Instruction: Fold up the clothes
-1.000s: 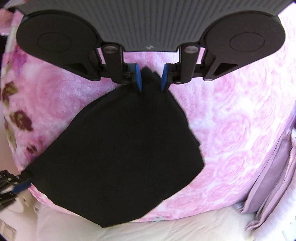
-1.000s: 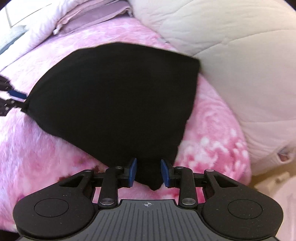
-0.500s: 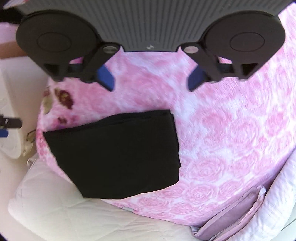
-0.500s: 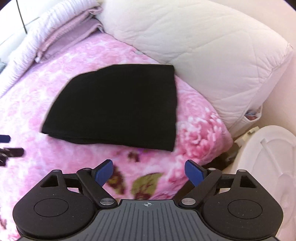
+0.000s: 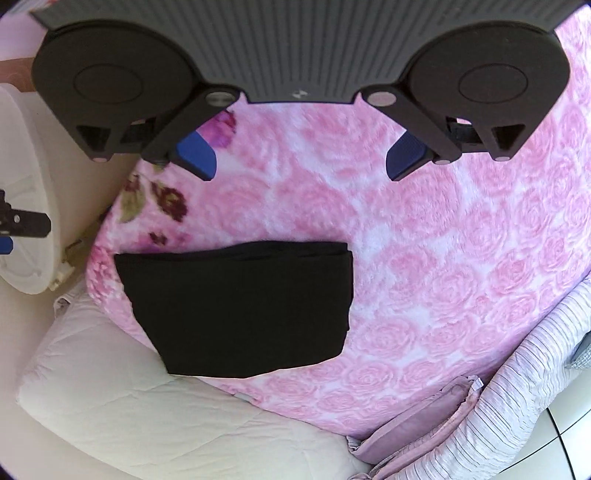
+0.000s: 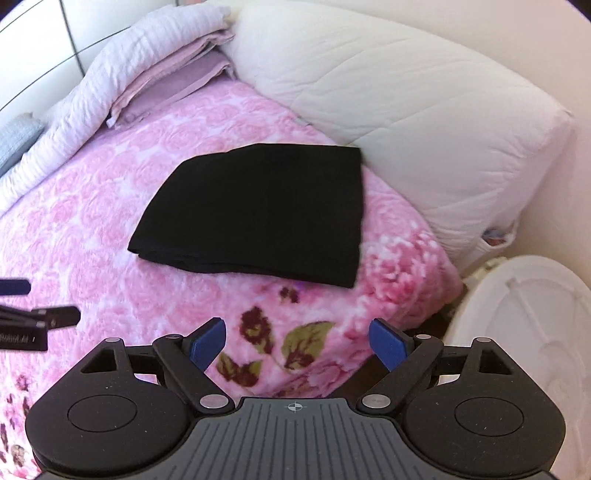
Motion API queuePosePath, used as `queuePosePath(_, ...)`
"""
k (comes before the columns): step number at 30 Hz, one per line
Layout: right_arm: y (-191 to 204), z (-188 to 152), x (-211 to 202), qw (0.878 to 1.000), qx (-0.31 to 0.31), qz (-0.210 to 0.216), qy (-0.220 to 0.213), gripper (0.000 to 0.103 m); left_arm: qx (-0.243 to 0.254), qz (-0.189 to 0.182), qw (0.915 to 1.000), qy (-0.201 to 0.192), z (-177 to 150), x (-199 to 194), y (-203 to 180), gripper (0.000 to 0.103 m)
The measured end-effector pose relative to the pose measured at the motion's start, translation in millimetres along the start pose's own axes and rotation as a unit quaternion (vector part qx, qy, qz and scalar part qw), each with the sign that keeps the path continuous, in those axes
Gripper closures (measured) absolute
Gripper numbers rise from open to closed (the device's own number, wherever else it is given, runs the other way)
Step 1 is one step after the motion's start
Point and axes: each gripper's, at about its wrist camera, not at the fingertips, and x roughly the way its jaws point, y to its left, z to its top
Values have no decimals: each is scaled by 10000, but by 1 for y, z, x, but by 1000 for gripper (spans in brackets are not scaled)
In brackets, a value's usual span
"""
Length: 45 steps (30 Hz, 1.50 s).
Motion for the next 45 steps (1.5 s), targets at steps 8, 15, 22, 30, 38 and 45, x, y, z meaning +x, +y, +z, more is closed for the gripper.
queuePosePath(8,-5,-5,-37,9995,118,150,-241,15,-230,35,9996,-146,0,-38,-26,9)
queuePosePath(15,-3,-3,-61,9990,214,172,-347,15,-160,-67,9991,-394,13,-62,-32,10)
queuePosePath(22,16,0,-71,9984,386,65,-419,15,25,-212,9984,-515,17,-77,-24,10)
queuePosePath(30,46,-8,-78,9979,491,-71,-425,15,-73,-340,9977,-576,7,-80,0,10)
queuePosePath(38,74,-12,-82,9970,561,-223,-479,15,-185,-420,9970,-621,0,-82,23,10)
queuePosePath(45,89,-16,-83,9959,702,-285,-491,15,-12,-431,9972,-604,2,-81,31,10)
